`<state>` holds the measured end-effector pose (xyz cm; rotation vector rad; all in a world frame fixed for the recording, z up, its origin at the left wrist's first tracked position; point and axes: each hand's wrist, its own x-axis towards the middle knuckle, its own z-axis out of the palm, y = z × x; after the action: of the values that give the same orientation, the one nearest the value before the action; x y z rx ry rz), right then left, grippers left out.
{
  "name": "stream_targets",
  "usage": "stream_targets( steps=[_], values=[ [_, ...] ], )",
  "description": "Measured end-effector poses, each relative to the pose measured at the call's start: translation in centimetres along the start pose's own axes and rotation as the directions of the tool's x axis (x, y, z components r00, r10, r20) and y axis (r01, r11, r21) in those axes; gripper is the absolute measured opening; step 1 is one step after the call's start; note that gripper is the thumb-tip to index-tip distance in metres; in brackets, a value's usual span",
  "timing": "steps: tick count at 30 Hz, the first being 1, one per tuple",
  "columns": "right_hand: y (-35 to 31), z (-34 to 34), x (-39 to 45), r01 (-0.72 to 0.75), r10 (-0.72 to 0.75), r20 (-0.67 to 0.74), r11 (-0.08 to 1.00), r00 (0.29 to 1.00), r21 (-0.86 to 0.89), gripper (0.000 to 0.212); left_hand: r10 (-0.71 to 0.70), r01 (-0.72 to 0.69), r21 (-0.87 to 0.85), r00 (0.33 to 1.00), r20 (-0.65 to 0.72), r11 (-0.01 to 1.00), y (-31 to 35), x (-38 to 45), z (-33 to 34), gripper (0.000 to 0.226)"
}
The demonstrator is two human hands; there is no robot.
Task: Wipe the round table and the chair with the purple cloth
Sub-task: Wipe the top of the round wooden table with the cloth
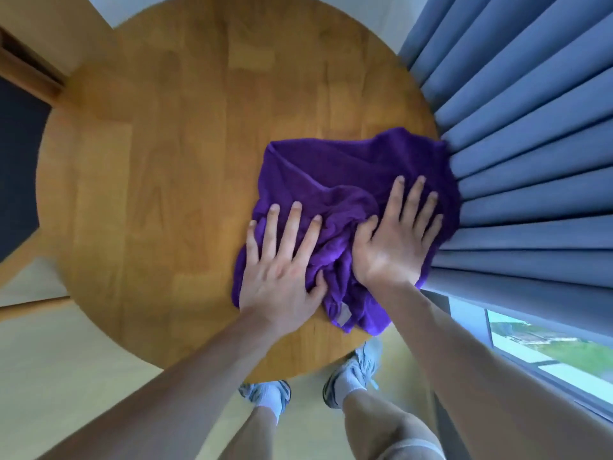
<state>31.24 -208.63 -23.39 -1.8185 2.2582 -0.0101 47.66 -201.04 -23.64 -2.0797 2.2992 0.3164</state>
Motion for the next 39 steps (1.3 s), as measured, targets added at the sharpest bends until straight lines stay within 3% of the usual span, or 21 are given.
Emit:
stream_targets(
  steps=[3, 6, 8, 9, 10, 12, 14, 15, 17, 19, 21, 23, 25, 27, 29, 31, 33, 35, 37, 39],
  values=[
    [0.7, -0.6, 1.3, 0.308, -0.301, 0.072, 0.945, 0.951, -0.111, 0.082, 0.219, -0.219, 0.008, 0.976, -0.011, 0.976, -2.0, 0.9, -0.2, 0.087],
    [1.3, -1.6, 3.9, 0.612, -0.589, 0.168, 0.774, 0.790, -0.164, 0.081, 0.491, -0.491, 0.019, 0.871, 0.013, 0.871, -5.2, 3.5, -0.8, 0.081],
    [1.3, -2.0, 6.3, 0.732, -0.703, 0.208, 0.669, 0.680, -0.131, 0.080, 0.615, -0.617, 0.037, 0.786, 0.063, 0.786, -7.0, 5.7, -1.2, 0.077],
    [1.0, -2.1, 7.5, 0.725, -0.700, 0.195, 0.680, 0.687, -0.109, 0.079, 0.636, -0.641, 0.043, 0.767, 0.081, 0.767, -7.6, 6.8, -1.5, 0.075],
    [0.4, -2.1, 8.4, 0.663, -0.647, 0.156, 0.743, 0.746, -0.093, 0.079, 0.628, -0.633, 0.050, 0.773, 0.082, 0.773, -7.8, 8.0, -1.7, 0.075],
    [-1.4, -1.9, 9.6, 0.428, -0.426, 0.047, 0.902, 0.904, -0.054, 0.079, 0.500, -0.503, 0.071, 0.864, 0.060, 0.861, -7.2, 10.0, -2.1, 0.079],
    [-3.5, -1.7, 10.3, 0.216, -0.216, -0.025, 0.976, 0.976, 0.004, 0.078, 0.209, -0.210, 0.048, 0.977, 0.032, 0.977, -5.2, 11.1, -2.6, 0.085],
    [-4.4, -1.6, 10.5, 0.151, -0.150, -0.039, 0.988, 0.988, 0.032, 0.077, 0.035, -0.035, 0.017, 0.999, 0.012, 0.999, -3.8, 11.4, -2.9, 0.086],
    [-5.7, -1.6, 11.3, 0.094, -0.091, -0.044, 0.993, 0.995, 0.066, 0.075, -0.230, 0.229, -0.055, 0.973, -0.013, 0.972, -1.4, 12.0, -3.1, 0.085],
    [-6.1, -1.7, 12.7, 0.143, -0.142, -0.028, 0.989, 0.990, 0.043, 0.077, -0.308, 0.306, -0.080, 0.951, -0.011, 0.949, -0.4, 12.5, -3.0, 0.083],
    [-6.3, -2.1, 15.2, 0.279, -0.279, -0.001, 0.960, 0.960, -0.002, 0.079, -0.213, 0.212, -0.057, 0.977, -0.009, 0.976, -1.5, 13.1, -2.9, 0.081],
    [-6.9, -2.6, 18.2, 0.440, -0.439, 0.033, 0.898, 0.898, -0.013, 0.079, 0.052, -0.052, -0.003, 0.999, -0.004, 0.999, -4.7, 14.0, -3.2, 0.077],
    [-7.7, -2.9, 20.6, 0.589, -0.584, 0.079, 0.807, 0.808, -0.054, 0.078, 0.338, -0.339, 0.049, 0.941, 0.027, 0.939, -8.9, 15.9, -4.2, 0.072],
    [-8.6, -2.9, 22.3, 0.732, -0.716, 0.153, 0.668, 0.681, -0.131, 0.077, 0.520, -0.524, 0.089, 0.852, 0.066, 0.847, -12.5, 18.7, -5.0, 0.068],
    [-9.1, -3.1, 23.7, 0.835, -0.804, 0.226, 0.526, 0.550, -0.161, 0.076, 0.587, -0.594, 0.107, 0.804, 0.097, 0.797, -14.1, 20.7, -5.5, 0.066],
    [-10.0, -3.3, 24.7, 0.864, -0.825, 0.256, 0.478, 0.504, -0.161, 0.075, 0.541, -0.547, 0.107, 0.837, 0.079, 0.830, -14.4, 21.5, -5.3, 0.067],
    [-11.5, -3.2, 24.9, 0.790, -0.767, 0.192, 0.600, 0.612, -0.122, 0.075, 0.362, -0.362, 0.077, 0.932, 0.011, 0.929, -13.9, 21.3, -5.0, 0.070],
    [-13.8, -2.5, 23.7, 0.568, -0.567, 0.044, 0.821, 0.823, -0.052, 0.073, 0.037, -0.038, -0.011, 0.997, -0.067, 0.999, -13.0, 21.2, -5.1, 0.074],
    [-16.8, -1.4, 21.9, 0.276, -0.274, -0.063, 0.960, 0.960, 0.042, 0.071, -0.277, 0.265, -0.117, 0.956, -0.099, 0.957, -11.7, 21.8, -5.4, 0.075],
    [-19.8, -0.4, 20.7, 0.071, -0.059, -0.087, 0.986, 0.994, 0.148, 0.071, -0.406, 0.387, -0.186, 0.911, -0.075, 0.903, -10.8, 22.5, -5.6, 0.073]
  ],
)
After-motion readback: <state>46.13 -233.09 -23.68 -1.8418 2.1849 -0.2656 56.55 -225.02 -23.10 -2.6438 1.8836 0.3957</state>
